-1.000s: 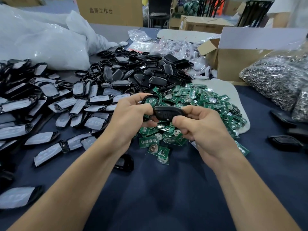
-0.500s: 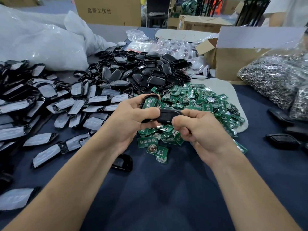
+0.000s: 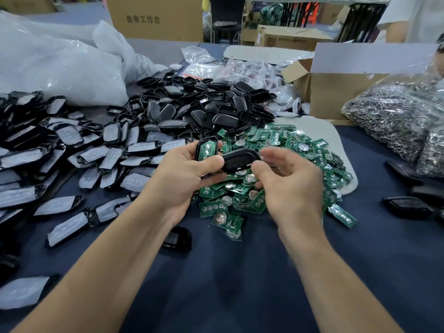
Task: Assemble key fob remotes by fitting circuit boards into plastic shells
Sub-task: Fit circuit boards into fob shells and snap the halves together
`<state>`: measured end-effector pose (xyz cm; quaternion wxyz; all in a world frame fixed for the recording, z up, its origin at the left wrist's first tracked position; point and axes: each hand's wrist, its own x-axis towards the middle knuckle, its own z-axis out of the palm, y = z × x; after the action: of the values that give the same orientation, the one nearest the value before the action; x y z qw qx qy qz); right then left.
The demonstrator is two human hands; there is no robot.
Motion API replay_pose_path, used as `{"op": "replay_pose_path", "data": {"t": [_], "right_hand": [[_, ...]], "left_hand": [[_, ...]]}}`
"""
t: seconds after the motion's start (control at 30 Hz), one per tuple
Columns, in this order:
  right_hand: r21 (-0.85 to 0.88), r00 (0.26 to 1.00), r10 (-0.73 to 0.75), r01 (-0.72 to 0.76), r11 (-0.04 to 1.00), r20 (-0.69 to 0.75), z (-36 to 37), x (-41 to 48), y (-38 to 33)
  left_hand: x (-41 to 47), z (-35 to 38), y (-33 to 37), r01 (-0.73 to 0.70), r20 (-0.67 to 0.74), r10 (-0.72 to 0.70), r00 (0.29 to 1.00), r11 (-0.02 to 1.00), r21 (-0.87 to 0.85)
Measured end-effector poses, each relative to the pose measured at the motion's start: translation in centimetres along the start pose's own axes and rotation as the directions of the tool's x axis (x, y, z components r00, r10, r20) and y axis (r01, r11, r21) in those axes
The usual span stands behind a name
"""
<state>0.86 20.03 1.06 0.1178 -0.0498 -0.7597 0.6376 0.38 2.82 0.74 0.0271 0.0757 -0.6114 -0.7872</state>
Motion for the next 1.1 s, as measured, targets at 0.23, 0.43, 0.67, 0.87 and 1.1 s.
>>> {"op": "replay_pose_path", "data": {"t": [0.23, 0.43, 0.67, 0.87, 1.1], "right_hand": [[-0.436, 0.804, -0.507, 0.595, 0.675, 0.312, 1.0, -1.4, -0.2], [-0.440, 0.837, -0.443, 0.547, 0.713, 0.323, 0.5, -1.0, -0.1], [-0.362, 0.897, -0.339, 0.427, 0.829, 0.283, 0.1, -0.4, 0.3], [-0.230, 0.885, -0.356, 0.429, 0.874, 0.300, 0.6, -0.7, 0.3], [0.265, 0.926, -0.072, -0.032, 0.964, 0.371, 0.8, -0.7, -0.3]], "left_hand": [[-0.4, 0.3, -0.1, -0.003, 0.019, 0.001, 1.000, 0.993, 0.116], [-0.6, 0.4, 0.2, 0.018, 0.066, -0.025, 0.998, 0.994, 0.105], [-0.4, 0.3, 0.5, 0.150, 0.107, -0.139, 0.984, 0.984, -0.101], [-0.5, 0.0, 1.2, 0.219, 0.133, -0.194, 0.972, 0.951, -0.216], [-0.9, 0.2, 1.9, 0.236, 0.177, -0.195, 0.965, 0.939, -0.252]]}}
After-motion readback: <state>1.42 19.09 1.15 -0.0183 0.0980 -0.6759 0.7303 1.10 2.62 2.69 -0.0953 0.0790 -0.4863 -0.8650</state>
